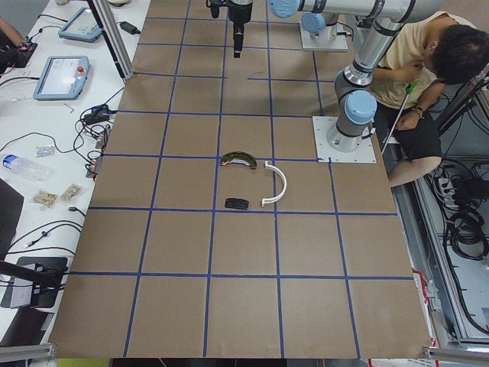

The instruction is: Place bearing gear from tray to pile

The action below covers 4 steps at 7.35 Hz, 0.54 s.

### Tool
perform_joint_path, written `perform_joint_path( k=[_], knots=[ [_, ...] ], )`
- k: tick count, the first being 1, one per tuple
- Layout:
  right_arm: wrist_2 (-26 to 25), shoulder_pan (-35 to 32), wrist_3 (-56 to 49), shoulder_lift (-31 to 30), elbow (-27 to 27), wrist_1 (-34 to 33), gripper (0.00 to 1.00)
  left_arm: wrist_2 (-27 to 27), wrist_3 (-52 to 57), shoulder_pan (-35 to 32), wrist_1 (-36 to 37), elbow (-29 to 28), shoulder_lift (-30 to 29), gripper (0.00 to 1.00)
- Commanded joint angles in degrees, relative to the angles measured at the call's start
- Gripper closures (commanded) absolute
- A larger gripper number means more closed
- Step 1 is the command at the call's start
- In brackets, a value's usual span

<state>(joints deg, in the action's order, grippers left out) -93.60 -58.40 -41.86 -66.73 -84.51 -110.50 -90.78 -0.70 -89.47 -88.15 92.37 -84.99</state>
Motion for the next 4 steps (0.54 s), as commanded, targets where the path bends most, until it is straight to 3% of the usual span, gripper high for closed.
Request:
perform_joint_path(
  k=[1,4],
  knots=[
    [-0.09,-16.58,17.96,-5.15,-2.15,5.1,1.0,-0.01,0.0,0.08,0.0,0.0,0.0,0.0],
    [0.26,-40.67,42.48,-5.0,-2.59,5.2,1.0,-0.01,0.0,-0.01,0.0,0.0,0.0,0.0]
  ],
)
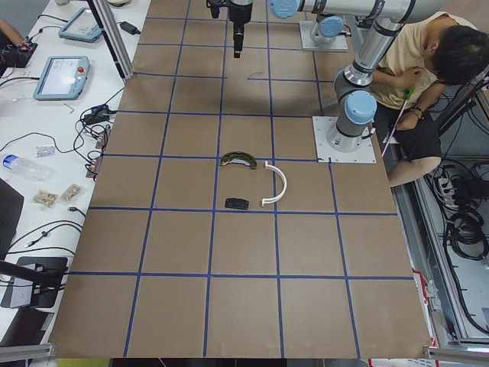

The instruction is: Place bearing gear from tray to pile

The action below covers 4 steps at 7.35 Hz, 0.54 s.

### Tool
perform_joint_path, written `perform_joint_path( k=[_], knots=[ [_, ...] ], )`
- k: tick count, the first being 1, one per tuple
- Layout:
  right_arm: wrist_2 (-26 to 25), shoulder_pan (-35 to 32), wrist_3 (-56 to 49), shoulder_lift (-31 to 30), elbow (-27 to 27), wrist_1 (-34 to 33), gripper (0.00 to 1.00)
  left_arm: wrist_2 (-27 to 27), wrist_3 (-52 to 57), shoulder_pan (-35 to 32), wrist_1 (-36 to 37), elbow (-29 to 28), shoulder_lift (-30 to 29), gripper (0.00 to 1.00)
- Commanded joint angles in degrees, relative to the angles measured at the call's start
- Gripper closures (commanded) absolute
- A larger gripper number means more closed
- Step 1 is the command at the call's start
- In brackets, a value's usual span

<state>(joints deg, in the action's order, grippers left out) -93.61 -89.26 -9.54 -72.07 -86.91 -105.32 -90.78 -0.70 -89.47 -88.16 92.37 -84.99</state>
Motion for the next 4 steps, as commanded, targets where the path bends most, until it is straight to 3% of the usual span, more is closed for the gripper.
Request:
perform_joint_path(
  k=[1,4],
  knots=[
    [1.23,-15.54,17.55,2.18,-0.62,-0.49,1.0,-0.09,0.0,-0.01,0.0,0.0,0.0,0.0],
    [4.84,-27.52,33.22,11.56,-1.24,-8.99,1.0,0.08,0.09,-0.18,0.18,0.0,-0.87,0.0]
  ],
)
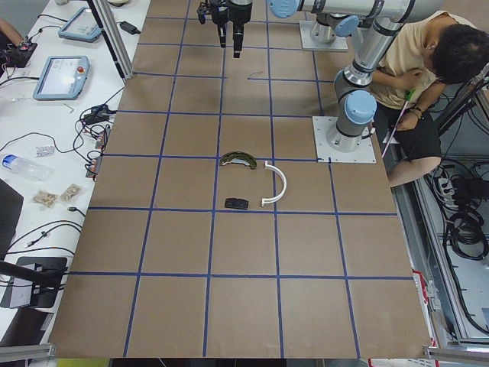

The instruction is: Place bearing gear from tray to pile

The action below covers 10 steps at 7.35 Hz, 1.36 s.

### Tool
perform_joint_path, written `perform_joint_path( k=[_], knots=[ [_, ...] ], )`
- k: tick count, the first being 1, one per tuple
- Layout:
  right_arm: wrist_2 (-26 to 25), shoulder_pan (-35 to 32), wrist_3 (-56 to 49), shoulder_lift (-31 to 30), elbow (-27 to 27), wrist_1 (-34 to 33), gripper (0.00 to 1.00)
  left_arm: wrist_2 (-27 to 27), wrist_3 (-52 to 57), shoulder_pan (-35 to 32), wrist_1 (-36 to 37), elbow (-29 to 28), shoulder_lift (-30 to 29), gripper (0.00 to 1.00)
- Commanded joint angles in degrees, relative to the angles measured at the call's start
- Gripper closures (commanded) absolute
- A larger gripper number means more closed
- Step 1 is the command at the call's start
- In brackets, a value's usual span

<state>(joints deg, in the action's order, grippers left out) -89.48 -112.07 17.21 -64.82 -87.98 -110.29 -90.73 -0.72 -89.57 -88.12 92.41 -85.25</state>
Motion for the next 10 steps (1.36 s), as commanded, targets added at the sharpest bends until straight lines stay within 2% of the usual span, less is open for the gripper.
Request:
perform_joint_path(
  k=[1,2,3,4,5,6,7,8,9,10],
  knots=[
    [0.8,-6.65,7.3,6.61,-0.26,-6.93,0.95,0.12,0.54,0.1,0.23,0.05,-1.58,0.0],
    [0.88,-6.94,7.23,7.5,-0.61,-7.3,0.96,1.25,0.98,0.45,0.84,0.4,-3.33,0.0],
    [2.89,-6.94,7.14,7.51,-1.31,-7.57,0.79,1.35,0.29,0.71,1.28,2.14,-5.78,0.0],
    [2.73,-6.76,6.18,7.51,-2.1,-8.01,0.16,1.35,-0.41,0.63,5.72,5.73,-9.2,0.0],
    [2.12,-5.11,3.39,6.3,-1.5,-9.75,0.0,1.44,-0.33,0.63,14.82,11.68,-11.93,0.0],
    [1.94,-1.96,-4.39,3.5,-1.84,-8.55,0.0,1.44,-0.16,0.71,25.52,18.44,-13.96,0.0],
    [1.94,3.64,-10.9,0.25,-1.67,-3.58,0.0,1.0,0.19,0.71,33.81,23.64,-16.41,0.0],
    [1.94,10.31,-20.28,-3.17,-1.85,0.74,0.0,0.91,0.02,0.54,38.5,25.78,-18.44,0.0],
    [1.94,17.95,-30.29,-5.47,-1.85,4.43,0.0,0.91,-2.24,-0.94,38.98,25.63,-20.2,0.0],
    [1.85,24.81,-38.92,-6.63,-2.2,6.38,0.02,1.52,-11.58,-6.09,41.34,24.23,-22.31,0.0]
  ],
)
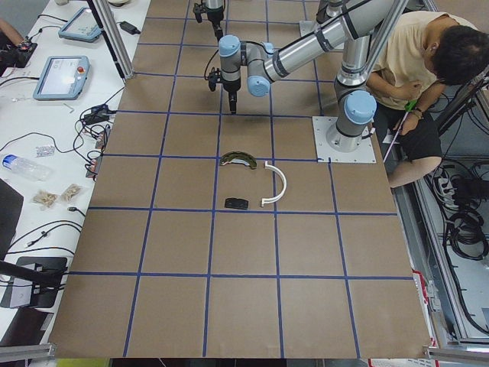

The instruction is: Place bearing gear from tray to pile

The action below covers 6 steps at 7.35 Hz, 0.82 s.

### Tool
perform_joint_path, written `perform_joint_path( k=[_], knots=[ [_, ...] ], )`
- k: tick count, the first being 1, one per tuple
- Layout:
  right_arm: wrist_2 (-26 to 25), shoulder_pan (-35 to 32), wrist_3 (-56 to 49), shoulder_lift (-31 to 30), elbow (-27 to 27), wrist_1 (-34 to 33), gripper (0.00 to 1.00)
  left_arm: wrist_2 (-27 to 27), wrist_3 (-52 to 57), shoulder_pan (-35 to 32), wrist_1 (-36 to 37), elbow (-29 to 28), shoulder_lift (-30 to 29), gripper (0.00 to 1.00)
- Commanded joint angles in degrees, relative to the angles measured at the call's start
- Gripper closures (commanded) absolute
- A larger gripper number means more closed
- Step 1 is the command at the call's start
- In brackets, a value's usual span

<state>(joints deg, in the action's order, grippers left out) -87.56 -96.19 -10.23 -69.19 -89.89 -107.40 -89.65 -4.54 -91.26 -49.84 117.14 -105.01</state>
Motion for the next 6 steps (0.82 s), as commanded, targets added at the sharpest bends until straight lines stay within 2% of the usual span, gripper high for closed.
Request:
perform_joint_path(
  k=[1,2,3,5,6],
  knots=[
    [-2.59,15.52,-23.66,-2.96,-0.28,3.51,0.02,0.44,-15.6,-10.02,3.43,-4.16,-6.05,0.0],
    [-4.71,21.59,-33.44,-2.97,-0.2,2.99,0.02,0.45,-22.55,-15.03,4.22,-6.81,-9.48,0.0],
    [-4.64,27.4,-41.02,-2.53,-0.19,2.2,0.02,-0.16,-26.36,-18.65,4.22,-9.18,-12.21,0.0],
    [-4.81,39.61,-57.97,-0.43,-0.19,-0.86,0.04,-0.26,-26.67,-19.39,4.31,-9.73,-13.91,0.0],
    [-4.9,43.67,-65.8,1.41,-0.28,-3.23,0.04,-0.26,-25.88,-19.39,4.49,-9.99,-13.74,0.0]
  ],
)
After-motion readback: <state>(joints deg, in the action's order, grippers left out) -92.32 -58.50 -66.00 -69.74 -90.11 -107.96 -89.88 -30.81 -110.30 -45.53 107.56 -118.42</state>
